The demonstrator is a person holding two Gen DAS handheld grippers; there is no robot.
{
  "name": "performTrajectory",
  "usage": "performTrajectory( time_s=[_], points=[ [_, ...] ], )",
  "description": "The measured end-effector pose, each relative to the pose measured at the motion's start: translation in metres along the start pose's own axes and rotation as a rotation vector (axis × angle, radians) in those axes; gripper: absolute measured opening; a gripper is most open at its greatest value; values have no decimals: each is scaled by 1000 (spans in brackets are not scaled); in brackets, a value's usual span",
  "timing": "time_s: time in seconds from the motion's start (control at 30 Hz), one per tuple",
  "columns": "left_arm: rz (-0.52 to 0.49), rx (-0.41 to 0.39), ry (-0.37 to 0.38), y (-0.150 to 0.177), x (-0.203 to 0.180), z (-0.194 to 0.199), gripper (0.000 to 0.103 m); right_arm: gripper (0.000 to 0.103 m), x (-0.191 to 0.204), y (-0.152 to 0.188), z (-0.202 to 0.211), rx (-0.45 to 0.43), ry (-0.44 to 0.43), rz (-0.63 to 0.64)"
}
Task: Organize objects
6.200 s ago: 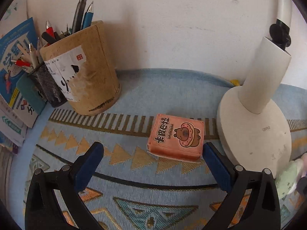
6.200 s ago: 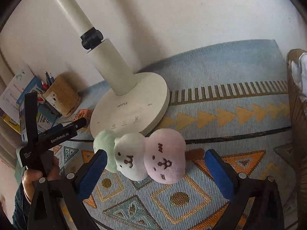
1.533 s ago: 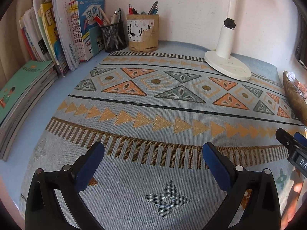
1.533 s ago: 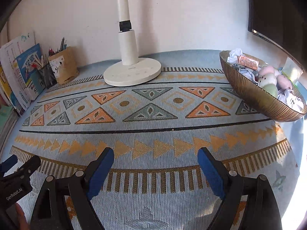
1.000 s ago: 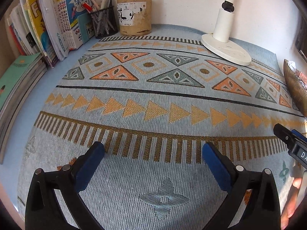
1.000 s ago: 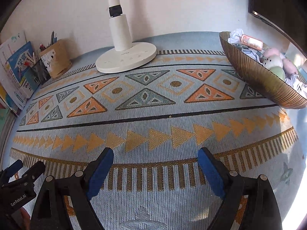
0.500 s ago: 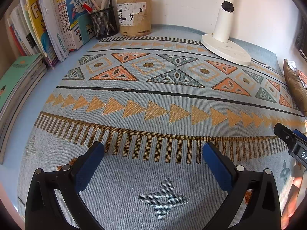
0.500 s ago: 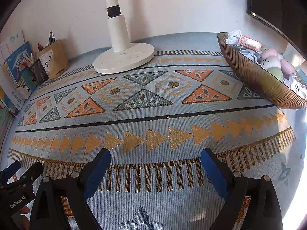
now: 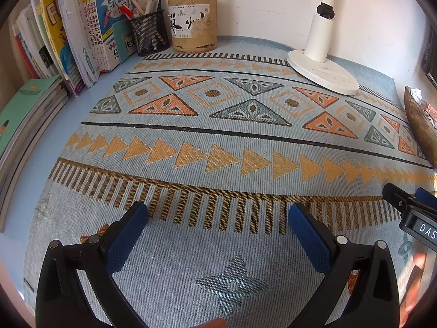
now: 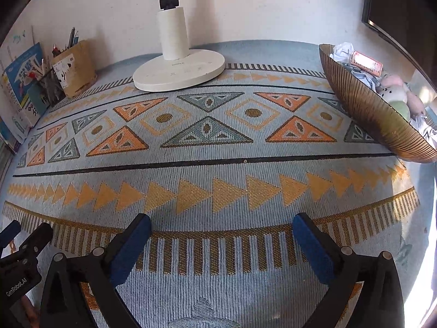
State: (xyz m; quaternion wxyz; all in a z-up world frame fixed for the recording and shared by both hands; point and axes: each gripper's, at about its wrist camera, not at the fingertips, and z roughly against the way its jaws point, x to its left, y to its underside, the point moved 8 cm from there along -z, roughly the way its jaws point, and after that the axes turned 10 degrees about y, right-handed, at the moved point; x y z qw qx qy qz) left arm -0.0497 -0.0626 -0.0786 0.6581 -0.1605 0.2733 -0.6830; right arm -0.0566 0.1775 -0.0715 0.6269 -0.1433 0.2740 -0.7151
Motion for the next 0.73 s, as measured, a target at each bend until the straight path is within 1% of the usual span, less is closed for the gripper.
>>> performTrajectory(
  time_s=[0.73],
  points=[
    [-2, 0, -2, 0, 2, -1, 103, 103, -1, -1, 0, 0, 0, 1]
  ],
)
